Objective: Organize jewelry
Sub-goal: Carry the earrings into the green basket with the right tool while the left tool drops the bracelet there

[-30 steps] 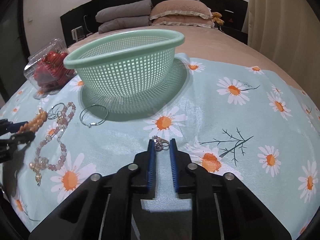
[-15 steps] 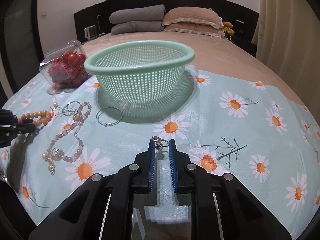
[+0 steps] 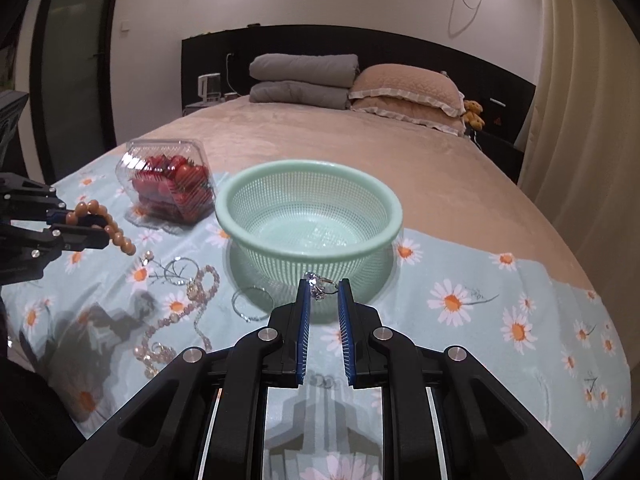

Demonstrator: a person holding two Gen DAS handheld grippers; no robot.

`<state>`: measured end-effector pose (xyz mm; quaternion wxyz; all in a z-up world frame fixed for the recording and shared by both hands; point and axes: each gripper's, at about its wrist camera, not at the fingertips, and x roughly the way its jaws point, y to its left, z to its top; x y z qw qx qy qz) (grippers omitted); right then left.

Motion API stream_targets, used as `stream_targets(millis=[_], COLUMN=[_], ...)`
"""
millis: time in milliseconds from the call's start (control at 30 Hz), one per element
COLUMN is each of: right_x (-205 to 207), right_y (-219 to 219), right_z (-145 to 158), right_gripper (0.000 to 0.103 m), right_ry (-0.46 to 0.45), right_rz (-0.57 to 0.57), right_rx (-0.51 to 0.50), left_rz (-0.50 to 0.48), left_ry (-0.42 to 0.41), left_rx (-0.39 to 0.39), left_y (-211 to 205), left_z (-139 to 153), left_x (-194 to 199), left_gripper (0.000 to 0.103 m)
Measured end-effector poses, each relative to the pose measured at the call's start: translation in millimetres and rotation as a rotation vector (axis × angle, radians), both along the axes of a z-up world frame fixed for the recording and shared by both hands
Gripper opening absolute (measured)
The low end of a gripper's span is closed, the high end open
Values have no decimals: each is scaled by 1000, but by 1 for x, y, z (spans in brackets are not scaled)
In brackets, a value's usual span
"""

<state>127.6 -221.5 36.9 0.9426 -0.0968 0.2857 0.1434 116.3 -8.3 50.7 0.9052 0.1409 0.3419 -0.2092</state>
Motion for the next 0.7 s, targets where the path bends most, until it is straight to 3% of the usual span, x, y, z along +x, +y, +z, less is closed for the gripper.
stream_targets(millis=[67,233,400,500,700], right_x=[8,35,53,62,74], right_y=[2,5,7,10,12], right_z=[6,15,13,5,-13], right_gripper=[13,13,14,14,14], right_ry=[-17,-71,-121,-100,-47], right_rz=[5,-35,-96,-92,-78], right_rx=[15,68,84,90,108], left_rz=[-16,-22,32,22,28], left_ry=[-21,-72,-76,-26,10], left_rx=[-34,-26,-69,-86,-47], left_y=[-6,-31,-46,-55,-64], left_z=[10,19,18,7,-8], left_x=[12,47,86,102,116], left_gripper=[12,12,12,12,12])
